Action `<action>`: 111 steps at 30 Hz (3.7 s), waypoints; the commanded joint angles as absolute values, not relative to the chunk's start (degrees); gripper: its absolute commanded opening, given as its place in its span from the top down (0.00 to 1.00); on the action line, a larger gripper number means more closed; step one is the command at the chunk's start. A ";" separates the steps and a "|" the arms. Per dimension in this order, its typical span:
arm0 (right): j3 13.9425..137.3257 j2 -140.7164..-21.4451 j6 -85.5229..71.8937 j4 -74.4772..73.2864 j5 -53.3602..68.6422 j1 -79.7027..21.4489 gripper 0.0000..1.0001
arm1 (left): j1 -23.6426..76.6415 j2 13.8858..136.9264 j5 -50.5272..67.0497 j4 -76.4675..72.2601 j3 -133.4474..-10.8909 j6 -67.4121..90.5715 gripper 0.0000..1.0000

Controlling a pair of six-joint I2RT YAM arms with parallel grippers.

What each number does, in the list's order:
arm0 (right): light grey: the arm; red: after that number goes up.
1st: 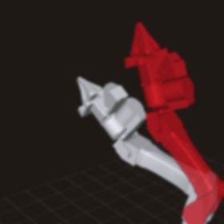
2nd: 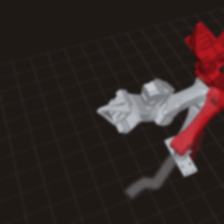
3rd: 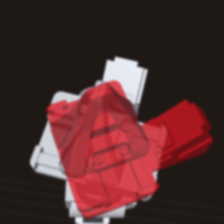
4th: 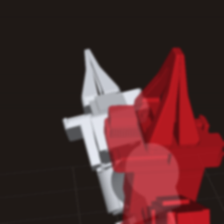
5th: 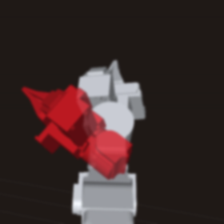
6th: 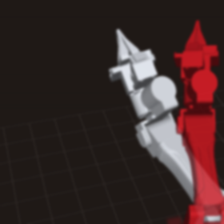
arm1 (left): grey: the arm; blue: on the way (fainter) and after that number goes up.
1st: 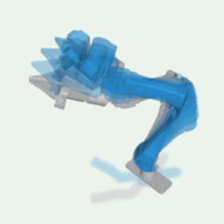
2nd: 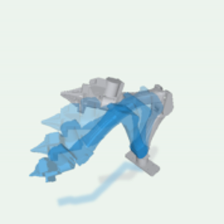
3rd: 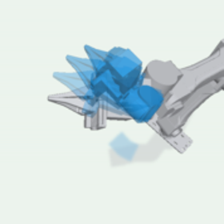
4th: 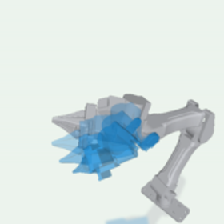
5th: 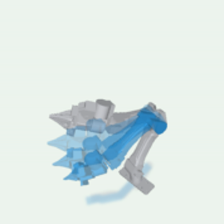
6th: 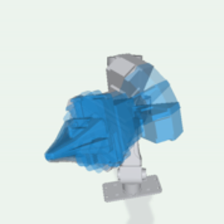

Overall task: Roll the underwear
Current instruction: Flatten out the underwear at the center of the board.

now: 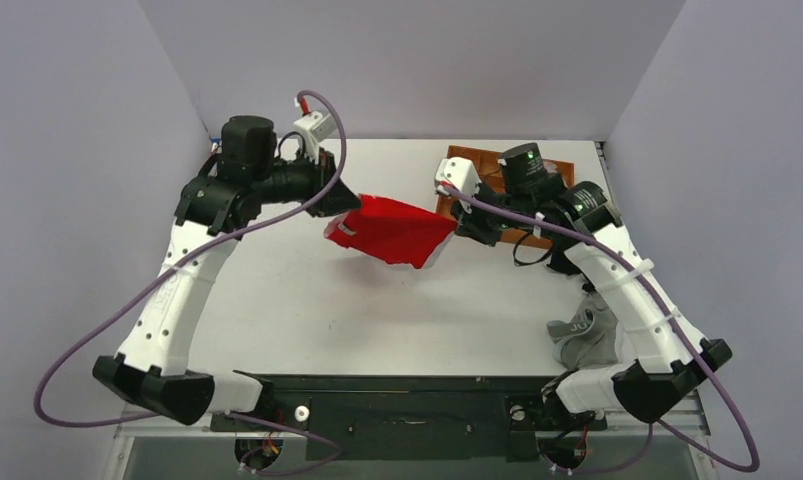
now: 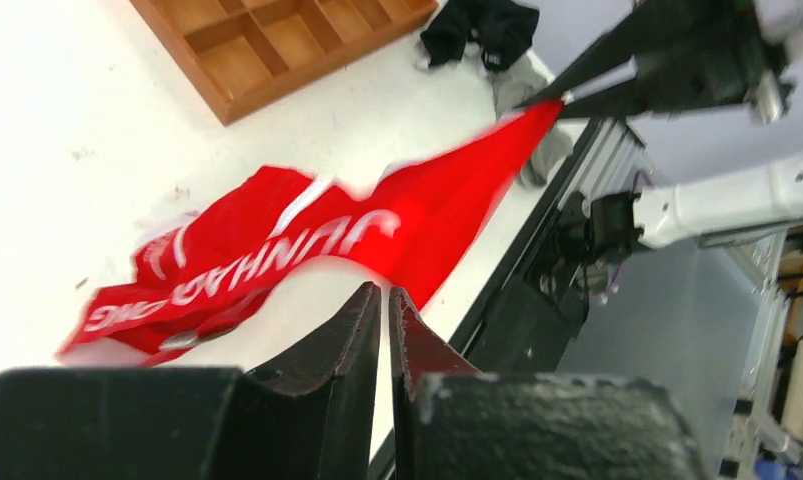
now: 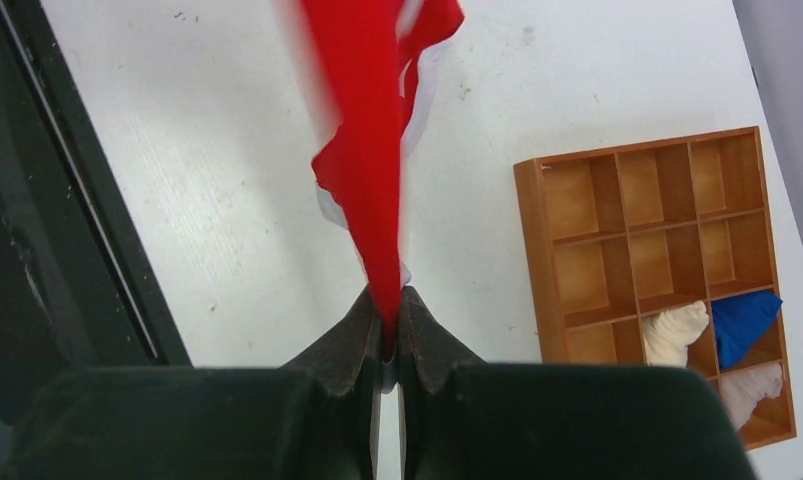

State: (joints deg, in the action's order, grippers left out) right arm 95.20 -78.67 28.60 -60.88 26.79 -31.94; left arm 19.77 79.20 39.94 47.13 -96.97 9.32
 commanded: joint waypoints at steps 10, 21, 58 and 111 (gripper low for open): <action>91.07 -70.54 29.91 -64.28 26.79 -32.53 1.00 | 19.51 65.53 36.16 51.42 -84.51 -0.42 0.96; 96.25 -82.02 19.44 -61.16 22.30 -28.39 1.00 | 27.82 68.38 33.13 24.24 -69.62 -1.52 0.17; 100.80 -95.54 7.13 -61.19 32.25 -13.50 1.00 | 64.12 105.57 -31.08 -2.23 -78.51 -14.00 0.02; 109.39 -86.95 24.73 -75.77 33.52 -22.76 1.00 | 37.89 76.78 22.95 33.74 -83.58 -19.61 1.00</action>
